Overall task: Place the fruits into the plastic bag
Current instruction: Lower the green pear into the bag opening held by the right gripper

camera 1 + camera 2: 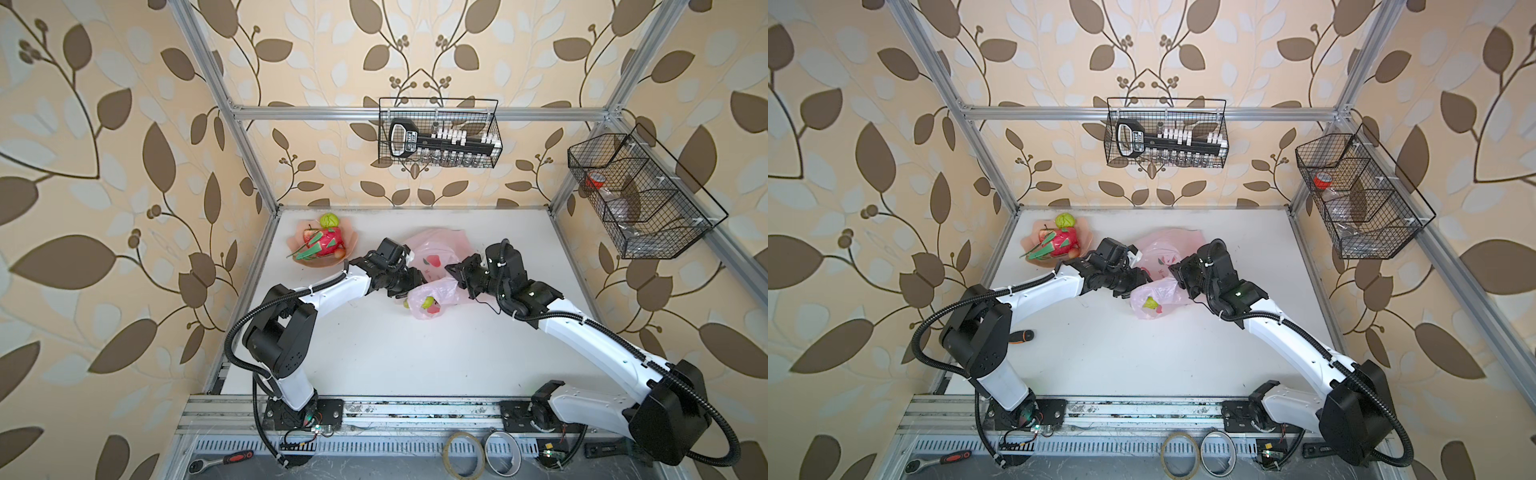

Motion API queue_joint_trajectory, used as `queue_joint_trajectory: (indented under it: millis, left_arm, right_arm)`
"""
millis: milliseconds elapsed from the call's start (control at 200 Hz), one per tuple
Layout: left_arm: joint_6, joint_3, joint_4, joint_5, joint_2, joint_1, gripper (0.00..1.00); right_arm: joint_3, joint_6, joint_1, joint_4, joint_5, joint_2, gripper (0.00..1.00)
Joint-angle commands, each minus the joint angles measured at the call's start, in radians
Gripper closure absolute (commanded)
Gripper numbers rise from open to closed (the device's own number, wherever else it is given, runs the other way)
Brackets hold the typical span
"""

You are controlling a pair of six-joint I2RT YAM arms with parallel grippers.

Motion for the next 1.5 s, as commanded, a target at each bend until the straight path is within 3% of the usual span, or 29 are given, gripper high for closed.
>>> queue_joint_trajectory:
  millis: [0,365,929,1249,1499]
  left_arm:
    - [0.077,0.073,-0.005,-0.05,0.027,-0.028,0.63]
    - [0.11,0.169,-0.022,-0.037,0.125,-0.08,0.64]
    - [0.147,-0.104,0.053,-0.07,-0.037,-0.102,0.64]
    - [0.233,0.002,0.01,-0.051,0.059,-0.146,0.64]
    - [0.294,0.193,-0.092,-0.085,0.191,-0.144,0.64]
  right_arm:
    - [0.003,0.022,0.007,0.014,0.008,-0.001,1.0]
    - [-0.001,0.03,0.012,0.017,0.016,-0.006,1.0]
    - [0.001,0.037,0.013,0.019,0.025,0.001,1.0]
    - [0.008,0.04,0.021,0.02,0.029,0.005,1.0]
    - [0.009,0.041,0.026,0.012,0.033,-0.004,1.0]
